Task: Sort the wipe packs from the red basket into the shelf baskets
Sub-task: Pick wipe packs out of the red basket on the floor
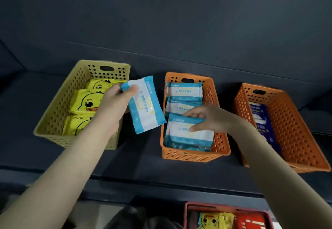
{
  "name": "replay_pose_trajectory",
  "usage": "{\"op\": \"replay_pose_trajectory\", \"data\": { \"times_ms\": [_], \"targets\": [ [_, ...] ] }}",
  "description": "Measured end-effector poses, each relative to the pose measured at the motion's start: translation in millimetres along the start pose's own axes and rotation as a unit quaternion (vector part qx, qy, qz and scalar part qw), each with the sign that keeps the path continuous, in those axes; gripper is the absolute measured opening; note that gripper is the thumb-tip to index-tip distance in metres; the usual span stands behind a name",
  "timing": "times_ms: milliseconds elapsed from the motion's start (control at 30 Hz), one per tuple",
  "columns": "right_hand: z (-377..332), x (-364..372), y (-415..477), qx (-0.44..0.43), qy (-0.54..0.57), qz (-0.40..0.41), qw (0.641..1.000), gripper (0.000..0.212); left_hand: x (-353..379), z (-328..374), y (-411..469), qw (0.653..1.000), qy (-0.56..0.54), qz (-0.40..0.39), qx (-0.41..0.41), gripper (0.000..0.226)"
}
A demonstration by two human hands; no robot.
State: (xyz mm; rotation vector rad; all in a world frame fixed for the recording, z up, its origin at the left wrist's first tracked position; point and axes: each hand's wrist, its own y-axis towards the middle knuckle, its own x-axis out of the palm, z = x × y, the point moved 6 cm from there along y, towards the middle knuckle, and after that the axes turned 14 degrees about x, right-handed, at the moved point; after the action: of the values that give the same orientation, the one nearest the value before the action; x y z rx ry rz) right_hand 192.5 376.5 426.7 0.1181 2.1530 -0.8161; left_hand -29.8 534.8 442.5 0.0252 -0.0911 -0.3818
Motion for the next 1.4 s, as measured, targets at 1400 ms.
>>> {"op": "replay_pose_trajectory", "data": {
  "times_ms": [1400],
  "targets": [
    [-18, -16, 7, 0.082, 0.615, 0.044, 0.783, 0.031, 76, -19, 27, 0.976, -0.16, -0.121, -0.081, 0.004]
  ]
}}
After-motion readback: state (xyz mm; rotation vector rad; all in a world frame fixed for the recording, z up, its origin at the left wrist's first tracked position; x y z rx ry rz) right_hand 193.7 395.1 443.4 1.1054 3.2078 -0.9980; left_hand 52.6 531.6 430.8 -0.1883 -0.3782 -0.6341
